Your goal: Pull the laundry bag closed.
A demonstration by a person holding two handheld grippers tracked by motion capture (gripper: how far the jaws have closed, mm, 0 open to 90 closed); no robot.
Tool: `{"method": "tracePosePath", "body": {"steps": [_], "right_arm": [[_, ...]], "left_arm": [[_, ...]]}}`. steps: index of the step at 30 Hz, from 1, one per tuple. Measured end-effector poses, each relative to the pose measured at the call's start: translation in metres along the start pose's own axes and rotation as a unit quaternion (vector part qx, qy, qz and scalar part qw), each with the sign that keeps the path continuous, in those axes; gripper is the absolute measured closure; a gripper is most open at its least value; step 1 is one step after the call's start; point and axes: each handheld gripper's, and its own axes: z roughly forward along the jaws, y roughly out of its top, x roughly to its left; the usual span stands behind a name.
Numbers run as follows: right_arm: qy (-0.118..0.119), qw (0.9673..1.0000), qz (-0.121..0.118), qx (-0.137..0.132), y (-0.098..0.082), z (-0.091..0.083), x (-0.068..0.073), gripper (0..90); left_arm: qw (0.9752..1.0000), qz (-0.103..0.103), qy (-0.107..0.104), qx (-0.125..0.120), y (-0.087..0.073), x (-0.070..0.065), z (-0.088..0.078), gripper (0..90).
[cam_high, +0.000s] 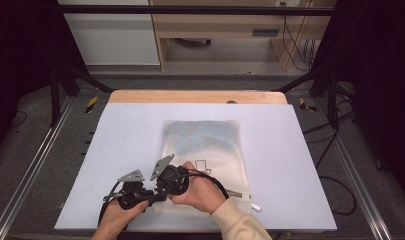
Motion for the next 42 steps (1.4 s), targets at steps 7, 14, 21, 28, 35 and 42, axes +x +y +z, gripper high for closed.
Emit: {"method": "tracePosePath", "body": {"steps": [7,14,21,28,35,42], "right_arm": [[-0.002,0.9999,-0.001,0.016,-0.004,0.0,0.0,82.0],[-0.003,0.9996,-0.003,0.027,-0.006,0.0,0.002,82.2],[-0.006,0.9992,-0.009,0.039,-0.009,-0.002,0.0,82.3],[-0.005,0.9988,-0.007,0.048,-0.012,-0.001,0.0,82.3],[-0.008,0.9983,0.005,0.058,-0.022,-0.004,-0.008,82.3],[-0.005,0.9984,0.003,0.056,-0.026,-0.004,-0.009,82.2]], "left_arm": [[1.0,0.003,0.004,0.003,0.0,-0.001,-0.001,82.1],[1.0,0.002,0.007,0.005,0.0,-0.002,-0.002,82.6],[1.0,-0.001,0.007,0.002,0.001,-0.004,-0.003,82.7],[1.0,-0.006,0.0,0.002,0.001,-0.004,-0.004,82.7],[1.0,-0.005,0.003,0.0,0.002,-0.002,-0.008,82.8],[1.0,0.001,0.008,0.006,0.002,-0.003,-0.006,82.8]]}}
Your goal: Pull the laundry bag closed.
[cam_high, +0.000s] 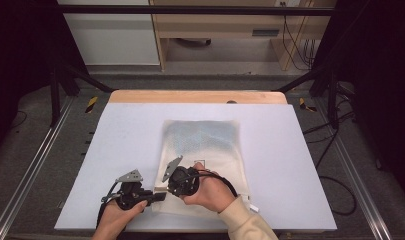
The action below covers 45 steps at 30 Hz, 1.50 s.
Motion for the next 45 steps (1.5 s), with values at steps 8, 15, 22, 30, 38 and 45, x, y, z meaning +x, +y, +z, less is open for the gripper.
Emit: {"method": "tracePosePath", "body": {"steps": [8,15,22,30,38,45], "right_arm": [[-0.004,1.0,-0.002,-0.005,0.0005,0.0005,0.0011,82.2],[-0.005,0.9999,-0.003,-0.009,-0.0016,0.0011,0.0029,82.2],[-0.006,0.9999,-0.002,-0.011,-0.0018,0.0005,0.0021,82.1],[-0.006,0.9999,-0.004,-0.012,-0.0023,-0.0004,0.0023,82.2],[-0.009,0.9998,-0.007,-0.014,-0.0023,-0.0001,0.0037,82.2],[-0.01,0.9998,-0.008,-0.013,-0.0021,-0.002,0.0045,82.2]], "left_arm": [[1.0,0.003,0.003,0.001,0.0002,0.0003,-0.0001,82.7],[1.0,0.003,0.007,0.003,-0.0006,-0.0015,0.0004,82.6],[1.0,0.004,0.006,0.002,-0.0005,-0.0015,0.0005,82.6],[1.0,0.005,0.006,0.002,-0.0002,-0.0023,0.0006,82.6],[0.9999,0.008,0.008,0.006,-0.0012,-0.0037,0.0014,82.5],[0.9999,0.011,0.008,0.01,-0.0012,-0.0047,0.0023,82.4]]}}
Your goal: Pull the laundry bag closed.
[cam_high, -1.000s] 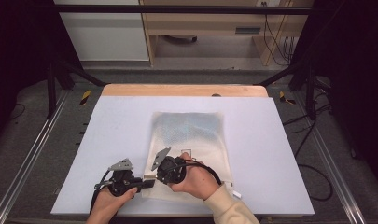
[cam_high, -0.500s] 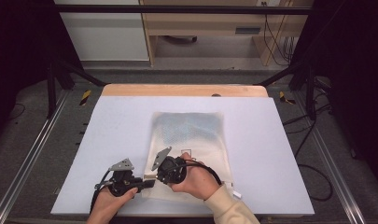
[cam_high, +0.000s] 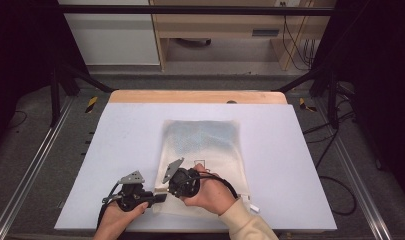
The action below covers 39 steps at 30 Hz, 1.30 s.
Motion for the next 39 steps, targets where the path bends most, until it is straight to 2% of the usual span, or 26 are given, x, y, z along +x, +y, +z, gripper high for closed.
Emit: {"method": "tracePosePath", "body": {"steps": [5,15,17,20,31,39], "right_arm": [[0.001,1.0,0.0,-0.001,0.0,-0.001,0.0,82.2],[0.004,1.0,0.004,-0.001,-0.006,-0.001,0.003,82.2],[0.005,0.9999,0.012,-0.001,-0.008,-0.001,0.002,82.2],[0.008,0.9999,0.008,0.002,-0.01,0.0,0.001,82.2],[0.002,0.9997,0.023,0.007,-0.02,-0.005,-0.004,82.2],[0.002,0.9998,0.019,0.007,-0.021,-0.005,-0.004,82.2]], "left_arm": [[1.0,-0.005,-0.001,-0.002,0.0,0.0,-0.001,82.4],[1.0,-0.002,-0.001,-0.003,0.0,-0.002,0.0,82.5],[1.0,-0.003,-0.003,-0.003,0.0,-0.003,0.001,82.5],[1.0,0.0,-0.005,0.001,-0.001,-0.003,0.001,82.4],[1.0,-0.001,-0.006,-0.002,-0.001,-0.005,0.001,82.4],[1.0,0.003,-0.005,0.003,-0.001,-0.007,0.003,82.3]]}}
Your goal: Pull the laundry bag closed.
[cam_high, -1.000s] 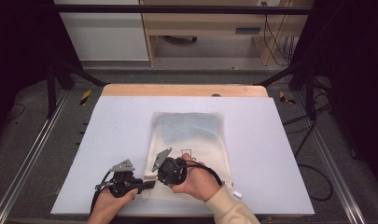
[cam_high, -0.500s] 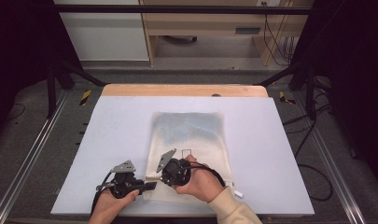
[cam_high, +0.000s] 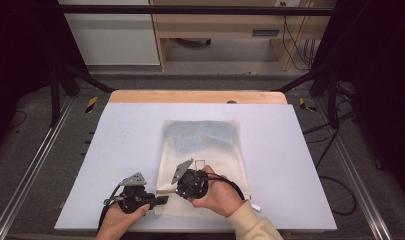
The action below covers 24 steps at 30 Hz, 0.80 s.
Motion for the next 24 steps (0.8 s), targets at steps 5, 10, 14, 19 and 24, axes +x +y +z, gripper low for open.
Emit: {"method": "tracePosePath", "body": {"steps": [5,10,14,19,24], "right_arm": [[0.0,1.0,0.006,-0.001,-0.0002,-0.0008,-0.0001,82.2],[0.001,1.0,0.0,-0.002,-0.0011,-0.0013,0.0,82.2],[-0.001,1.0,0.003,-0.003,-0.0012,-0.0023,0.0009,82.2],[0.0,1.0,0.005,-0.005,-0.0021,-0.0023,0.0014,82.2],[-0.003,1.0,0.004,-0.009,-0.0014,-0.0044,0.002,82.2]], "left_arm": [[1.0,0.003,-0.002,0.002,0.0003,-0.0007,0.0004,82.2],[1.0,0.004,0.0,0.004,-0.0001,-0.001,0.0009,82.2],[1.0,0.003,-0.001,0.003,0.0,-0.0011,0.0005,82.2],[1.0,0.001,0.0,0.003,-0.0005,-0.001,0.0009,82.2],[1.0,0.0,0.001,-0.001,-0.0001,-0.0012,0.0002,82.2]]}}
